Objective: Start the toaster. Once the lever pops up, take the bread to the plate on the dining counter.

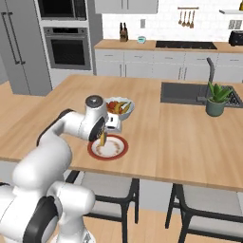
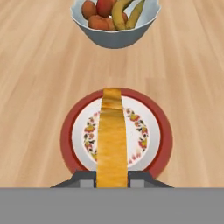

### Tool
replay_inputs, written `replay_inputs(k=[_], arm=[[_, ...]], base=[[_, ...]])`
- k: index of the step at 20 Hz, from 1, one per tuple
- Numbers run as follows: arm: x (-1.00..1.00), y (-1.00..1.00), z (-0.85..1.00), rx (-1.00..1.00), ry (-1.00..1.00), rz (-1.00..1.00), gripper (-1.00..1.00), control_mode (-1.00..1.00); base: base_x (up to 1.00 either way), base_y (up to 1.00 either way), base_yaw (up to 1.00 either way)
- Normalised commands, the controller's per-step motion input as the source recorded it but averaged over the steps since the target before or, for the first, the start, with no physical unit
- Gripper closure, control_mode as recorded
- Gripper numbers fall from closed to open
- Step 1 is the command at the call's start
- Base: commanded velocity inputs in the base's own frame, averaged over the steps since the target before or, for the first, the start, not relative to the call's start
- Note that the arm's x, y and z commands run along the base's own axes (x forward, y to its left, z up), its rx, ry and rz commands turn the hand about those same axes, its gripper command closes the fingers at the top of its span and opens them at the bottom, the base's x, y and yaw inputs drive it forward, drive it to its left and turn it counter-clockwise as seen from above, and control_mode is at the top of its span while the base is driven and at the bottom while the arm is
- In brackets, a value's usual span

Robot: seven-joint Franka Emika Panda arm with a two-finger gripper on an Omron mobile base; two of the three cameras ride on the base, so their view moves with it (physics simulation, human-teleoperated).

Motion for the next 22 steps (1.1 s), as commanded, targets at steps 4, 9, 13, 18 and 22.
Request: replay_inputs(k=[4, 9, 13, 18, 22], arm=[[0.25, -0.02, -0.33, 0.0, 0.02, 0.01, 1.0, -1.0], [0.16, -0.02, -0.44, 0.0, 0.0, 0.02, 1.0, -1.0], [0.28, -0.04, -0.31, 0.02, 0.0, 0.01, 1.0, -1.0], [0.26, -0.06, -0.21, 0.09, 0.0, 0.0, 1.0, -1.0], [0.39, 0.0, -0.1, 0.05, 0.0, 0.0, 1.0, -1.0]], base=[[0.0, 0.0, 0.0], [0.0, 0.0, 0.0], [0.0, 0.0, 0.0], [0.0, 0.0, 0.0], [0.0, 0.0, 0.0]])
